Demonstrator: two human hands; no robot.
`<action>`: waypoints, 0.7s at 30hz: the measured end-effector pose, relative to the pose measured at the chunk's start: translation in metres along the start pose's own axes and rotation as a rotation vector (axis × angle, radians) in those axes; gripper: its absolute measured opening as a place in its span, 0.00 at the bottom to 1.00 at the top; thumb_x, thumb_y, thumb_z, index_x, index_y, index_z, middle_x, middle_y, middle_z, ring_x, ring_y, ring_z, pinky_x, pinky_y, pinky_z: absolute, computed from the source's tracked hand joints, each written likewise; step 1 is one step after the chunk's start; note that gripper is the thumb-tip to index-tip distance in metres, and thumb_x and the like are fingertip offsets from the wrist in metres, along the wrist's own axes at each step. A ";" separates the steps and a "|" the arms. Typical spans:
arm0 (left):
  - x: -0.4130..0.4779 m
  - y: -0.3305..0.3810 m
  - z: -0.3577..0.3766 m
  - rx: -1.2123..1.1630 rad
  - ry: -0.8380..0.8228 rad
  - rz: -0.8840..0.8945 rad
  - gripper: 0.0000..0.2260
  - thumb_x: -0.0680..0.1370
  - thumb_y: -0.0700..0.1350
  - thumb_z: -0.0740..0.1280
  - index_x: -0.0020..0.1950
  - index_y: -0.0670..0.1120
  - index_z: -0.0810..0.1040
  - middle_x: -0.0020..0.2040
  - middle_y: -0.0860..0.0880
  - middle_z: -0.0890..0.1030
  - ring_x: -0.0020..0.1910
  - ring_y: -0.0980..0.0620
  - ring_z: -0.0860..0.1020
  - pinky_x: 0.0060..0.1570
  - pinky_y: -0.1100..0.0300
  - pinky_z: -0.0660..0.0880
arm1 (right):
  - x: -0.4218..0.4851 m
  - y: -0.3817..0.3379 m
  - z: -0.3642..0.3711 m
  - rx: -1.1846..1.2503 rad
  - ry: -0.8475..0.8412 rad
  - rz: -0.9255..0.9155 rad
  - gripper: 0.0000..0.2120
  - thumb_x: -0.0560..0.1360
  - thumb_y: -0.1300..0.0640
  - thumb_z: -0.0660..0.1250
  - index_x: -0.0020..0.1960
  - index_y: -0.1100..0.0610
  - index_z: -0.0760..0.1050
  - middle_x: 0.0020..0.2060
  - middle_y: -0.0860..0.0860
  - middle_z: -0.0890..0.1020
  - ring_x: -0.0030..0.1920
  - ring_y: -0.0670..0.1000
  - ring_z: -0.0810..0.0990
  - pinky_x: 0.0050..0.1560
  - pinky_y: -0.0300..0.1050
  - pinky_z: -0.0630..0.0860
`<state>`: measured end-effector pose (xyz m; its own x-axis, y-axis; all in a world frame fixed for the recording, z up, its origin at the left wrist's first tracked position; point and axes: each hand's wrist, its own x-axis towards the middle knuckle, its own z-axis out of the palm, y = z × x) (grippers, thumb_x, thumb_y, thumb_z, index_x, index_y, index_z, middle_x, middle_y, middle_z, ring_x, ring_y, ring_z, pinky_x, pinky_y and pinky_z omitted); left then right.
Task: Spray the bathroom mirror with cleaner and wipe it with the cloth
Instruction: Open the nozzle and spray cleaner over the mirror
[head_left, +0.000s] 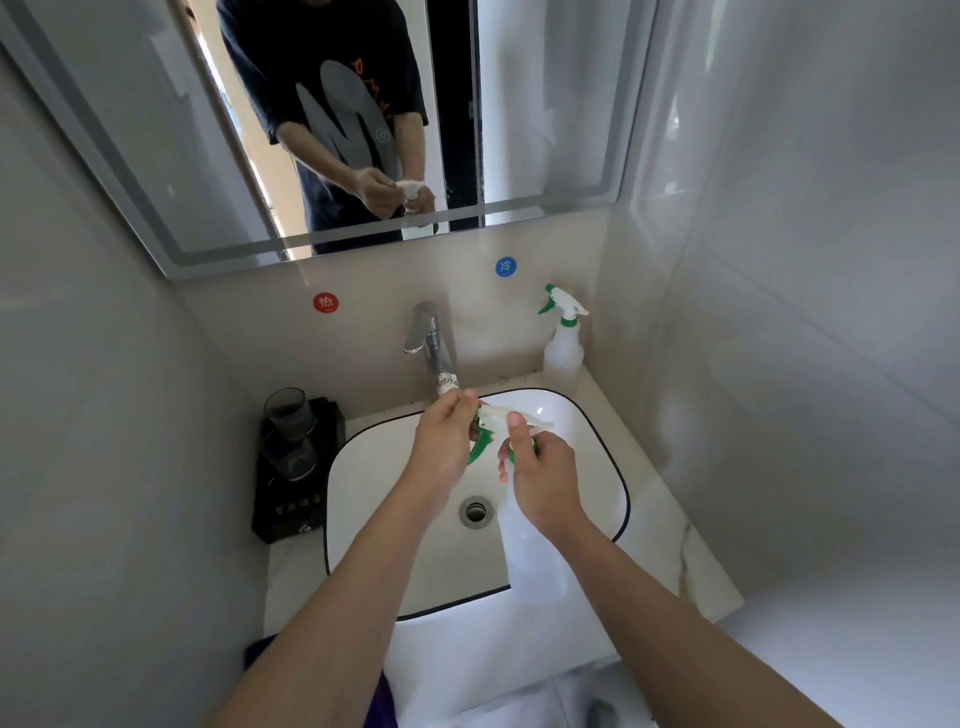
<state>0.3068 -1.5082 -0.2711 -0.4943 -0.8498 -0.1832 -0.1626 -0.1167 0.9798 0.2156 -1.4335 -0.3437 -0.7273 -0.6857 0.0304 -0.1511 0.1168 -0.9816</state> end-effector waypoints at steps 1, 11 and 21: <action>0.000 -0.001 -0.001 0.001 -0.003 0.000 0.15 0.86 0.48 0.59 0.42 0.46 0.74 0.39 0.45 0.72 0.35 0.53 0.69 0.40 0.57 0.66 | -0.001 0.000 0.000 -0.001 0.003 -0.003 0.32 0.81 0.38 0.56 0.31 0.61 0.77 0.27 0.55 0.80 0.28 0.45 0.76 0.35 0.32 0.70; 0.002 -0.005 -0.010 0.011 0.008 -0.007 0.15 0.86 0.50 0.59 0.41 0.47 0.74 0.40 0.47 0.73 0.37 0.54 0.70 0.42 0.58 0.68 | -0.007 -0.005 0.008 -0.024 0.011 0.016 0.33 0.79 0.34 0.54 0.29 0.57 0.75 0.26 0.53 0.79 0.29 0.46 0.77 0.35 0.32 0.71; -0.034 -0.073 -0.016 0.316 -0.166 0.116 0.37 0.76 0.39 0.73 0.79 0.58 0.59 0.71 0.67 0.67 0.59 0.85 0.65 0.50 0.85 0.65 | -0.005 -0.013 0.008 -0.127 0.021 0.037 0.27 0.83 0.39 0.56 0.39 0.57 0.80 0.33 0.52 0.83 0.33 0.45 0.78 0.35 0.34 0.72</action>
<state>0.3485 -1.4792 -0.3348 -0.6525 -0.7500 -0.1086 -0.3399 0.1615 0.9265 0.2269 -1.4376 -0.3327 -0.7474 -0.6643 -0.0002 -0.2066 0.2328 -0.9503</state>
